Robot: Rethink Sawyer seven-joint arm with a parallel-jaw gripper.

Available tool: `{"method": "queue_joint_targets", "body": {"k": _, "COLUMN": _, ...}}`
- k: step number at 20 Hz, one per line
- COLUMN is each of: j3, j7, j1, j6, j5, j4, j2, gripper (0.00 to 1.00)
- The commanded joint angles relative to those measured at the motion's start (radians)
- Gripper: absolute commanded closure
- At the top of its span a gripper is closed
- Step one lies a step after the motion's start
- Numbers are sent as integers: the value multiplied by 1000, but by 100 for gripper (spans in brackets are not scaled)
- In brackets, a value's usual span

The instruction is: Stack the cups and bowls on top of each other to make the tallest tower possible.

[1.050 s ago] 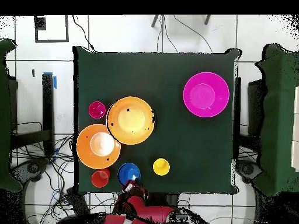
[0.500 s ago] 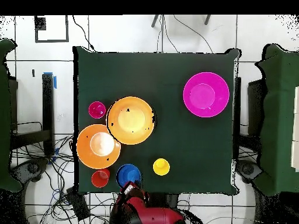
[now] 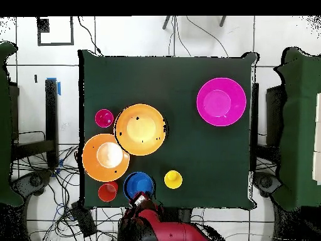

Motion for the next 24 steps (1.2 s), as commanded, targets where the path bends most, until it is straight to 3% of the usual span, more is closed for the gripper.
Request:
{"method": "queue_joint_targets", "body": {"k": 1, "j3": 223, "j7": 4, "j1": -58, "j6": 161, "j5": 88, "j4": 42, "j2": -134, "gripper": 100}}
{"method": "queue_joint_targets", "body": {"k": 7, "j3": 257, "j7": -15, "j1": -82, "j6": 198, "j5": 114, "j4": 13, "j2": -158, "gripper": 100}}
{"method": "queue_joint_targets", "body": {"k": 13, "j3": 221, "j7": -23, "j1": -49, "j6": 249, "j5": 98, "j4": -78, "j2": -135, "gripper": 100}}
{"method": "queue_joint_targets", "body": {"k": 17, "j3": 237, "j7": -40, "j1": -53, "j6": 317, "j5": 122, "j4": -123, "j2": -143, "gripper": 100}}
{"method": "queue_joint_targets", "body": {"k": 24, "j3": 223, "j7": -52, "j1": -33, "j6": 455, "j5": 104, "j4": -250, "j2": -142, "gripper": 100}}
